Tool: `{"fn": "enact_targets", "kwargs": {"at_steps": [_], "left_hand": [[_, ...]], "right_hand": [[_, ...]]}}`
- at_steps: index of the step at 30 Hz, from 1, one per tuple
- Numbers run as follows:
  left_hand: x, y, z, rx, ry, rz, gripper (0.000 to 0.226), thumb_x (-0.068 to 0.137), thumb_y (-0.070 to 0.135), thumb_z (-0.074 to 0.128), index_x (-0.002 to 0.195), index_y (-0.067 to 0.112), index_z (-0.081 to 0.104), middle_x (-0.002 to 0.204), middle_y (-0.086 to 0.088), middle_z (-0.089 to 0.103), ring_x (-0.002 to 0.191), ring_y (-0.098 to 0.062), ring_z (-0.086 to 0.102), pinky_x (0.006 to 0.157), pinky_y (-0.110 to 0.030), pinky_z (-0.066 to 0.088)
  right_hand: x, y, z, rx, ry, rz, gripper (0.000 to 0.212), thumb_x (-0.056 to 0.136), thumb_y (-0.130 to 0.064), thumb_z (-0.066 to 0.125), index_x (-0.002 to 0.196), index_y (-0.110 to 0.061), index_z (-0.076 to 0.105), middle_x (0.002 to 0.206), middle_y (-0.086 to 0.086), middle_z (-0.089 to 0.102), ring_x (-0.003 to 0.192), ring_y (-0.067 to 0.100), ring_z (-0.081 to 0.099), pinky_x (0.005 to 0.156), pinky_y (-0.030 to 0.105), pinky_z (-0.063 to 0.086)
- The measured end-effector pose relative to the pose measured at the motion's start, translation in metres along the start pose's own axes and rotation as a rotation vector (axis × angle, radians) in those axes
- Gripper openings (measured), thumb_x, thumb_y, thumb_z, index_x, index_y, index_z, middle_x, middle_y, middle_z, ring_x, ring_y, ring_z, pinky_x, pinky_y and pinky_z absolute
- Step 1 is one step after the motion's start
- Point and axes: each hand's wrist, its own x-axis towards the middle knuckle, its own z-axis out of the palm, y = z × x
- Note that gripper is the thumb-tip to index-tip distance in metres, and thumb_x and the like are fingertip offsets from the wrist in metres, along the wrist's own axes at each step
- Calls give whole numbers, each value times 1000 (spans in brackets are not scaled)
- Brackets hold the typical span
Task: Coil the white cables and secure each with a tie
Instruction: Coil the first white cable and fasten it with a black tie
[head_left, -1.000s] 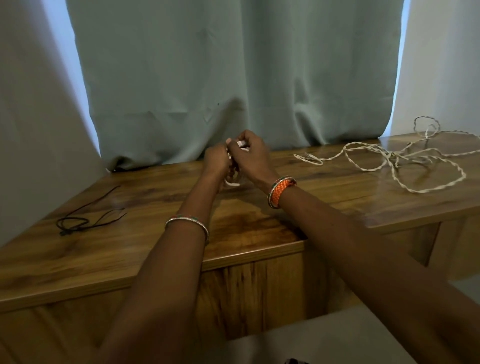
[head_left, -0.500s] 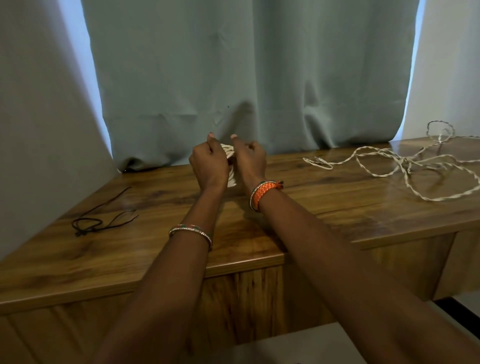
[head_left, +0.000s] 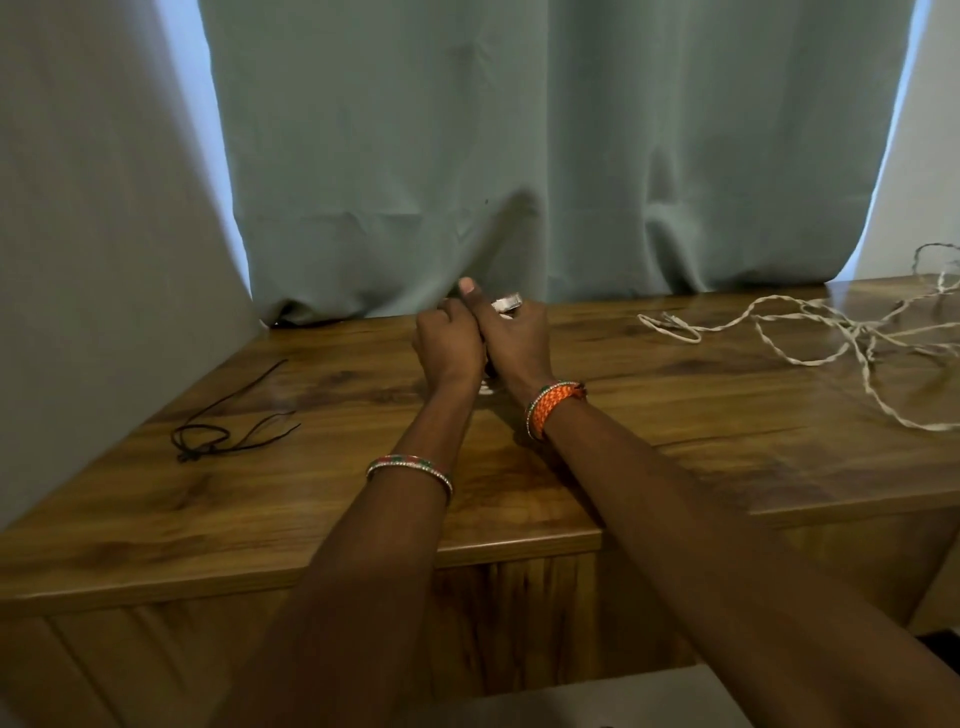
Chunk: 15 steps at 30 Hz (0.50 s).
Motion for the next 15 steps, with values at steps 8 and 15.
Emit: {"fn": "enact_targets", "kwargs": {"at_steps": [8, 15], "left_hand": [[-4, 6, 5, 110, 9, -10, 35, 94, 16, 41, 84, -10, 62, 96, -26, 66, 91, -34, 60, 69, -31, 39], [10, 32, -53, 229, 65, 47, 45, 91, 25, 39, 93, -13, 63, 101, -31, 65, 97, -38, 59, 74, -36, 39]], "right_hand": [[11, 7, 4, -93, 182, 99, 32, 82, -8, 64, 53, -12, 52, 50, -4, 51, 36, -4, 44, 42, 11, 35], [-2, -7, 4, 233, -394, 441, 61, 75, -60, 61, 109, -10, 66, 107, 9, 68, 99, 22, 62, 87, 40, 47]]}}
